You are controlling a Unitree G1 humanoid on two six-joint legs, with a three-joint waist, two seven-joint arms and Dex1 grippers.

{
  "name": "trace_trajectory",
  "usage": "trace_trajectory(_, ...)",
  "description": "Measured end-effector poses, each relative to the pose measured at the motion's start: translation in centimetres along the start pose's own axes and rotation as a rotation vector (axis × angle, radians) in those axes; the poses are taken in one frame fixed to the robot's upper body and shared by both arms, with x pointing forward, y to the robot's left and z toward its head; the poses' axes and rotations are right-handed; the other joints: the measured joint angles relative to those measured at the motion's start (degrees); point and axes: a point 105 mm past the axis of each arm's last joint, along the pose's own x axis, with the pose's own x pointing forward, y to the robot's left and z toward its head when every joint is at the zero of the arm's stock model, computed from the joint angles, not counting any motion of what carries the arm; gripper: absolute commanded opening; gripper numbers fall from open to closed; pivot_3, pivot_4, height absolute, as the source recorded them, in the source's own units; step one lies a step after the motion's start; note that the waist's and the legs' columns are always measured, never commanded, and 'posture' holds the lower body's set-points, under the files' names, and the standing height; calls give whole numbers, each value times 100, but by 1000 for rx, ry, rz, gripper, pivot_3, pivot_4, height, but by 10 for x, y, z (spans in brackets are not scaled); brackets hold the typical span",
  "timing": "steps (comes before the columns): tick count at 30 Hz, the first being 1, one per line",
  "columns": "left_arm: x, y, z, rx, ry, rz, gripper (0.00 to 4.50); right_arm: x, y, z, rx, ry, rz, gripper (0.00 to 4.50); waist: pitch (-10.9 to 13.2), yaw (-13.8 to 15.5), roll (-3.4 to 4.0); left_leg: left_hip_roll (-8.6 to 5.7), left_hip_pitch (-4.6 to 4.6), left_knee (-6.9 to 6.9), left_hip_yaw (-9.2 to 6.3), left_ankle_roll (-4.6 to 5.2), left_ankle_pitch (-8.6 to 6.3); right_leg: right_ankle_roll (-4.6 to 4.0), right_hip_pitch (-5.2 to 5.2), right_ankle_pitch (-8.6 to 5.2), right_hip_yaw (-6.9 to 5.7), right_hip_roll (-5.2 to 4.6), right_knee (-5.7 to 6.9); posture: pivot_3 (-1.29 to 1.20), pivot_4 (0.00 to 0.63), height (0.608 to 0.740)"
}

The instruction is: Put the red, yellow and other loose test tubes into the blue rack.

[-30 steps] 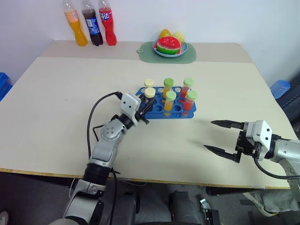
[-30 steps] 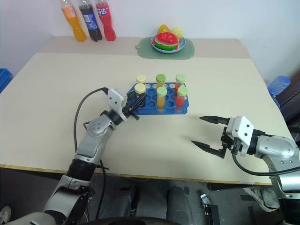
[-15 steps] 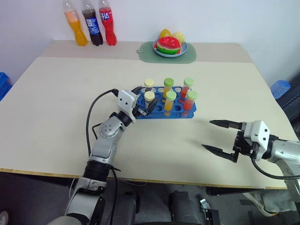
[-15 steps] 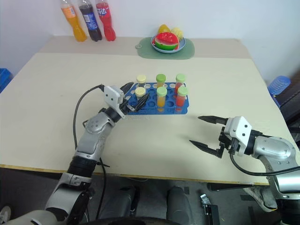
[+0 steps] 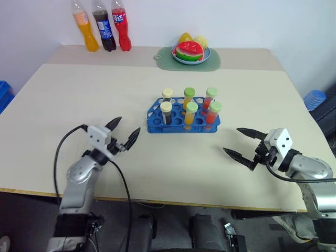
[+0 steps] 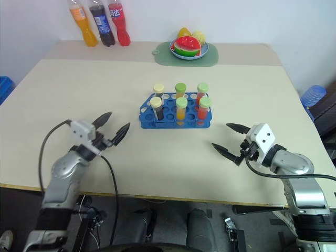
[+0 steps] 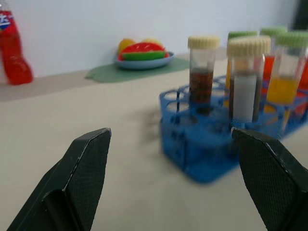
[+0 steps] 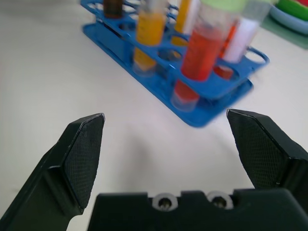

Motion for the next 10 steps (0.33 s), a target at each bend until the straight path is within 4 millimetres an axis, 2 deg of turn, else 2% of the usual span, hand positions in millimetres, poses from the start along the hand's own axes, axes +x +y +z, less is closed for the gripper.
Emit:
trace_trajectory(6,-24,-4,4,-32,46,-32,4141,4,0,-12,49,8,-15,4500,0,-24,2,6,1,-3,1,1,-1,-2,-1,1,0,2,0,0,150,740)
trace_trajectory(10,-29,0,8,-36,48,-23,4141,9,2,-16,65,-3,-20,4500,-3,-15,11,9,2,-4,4,1,-1,-6,0,3,0,5,-1,0,150,740)
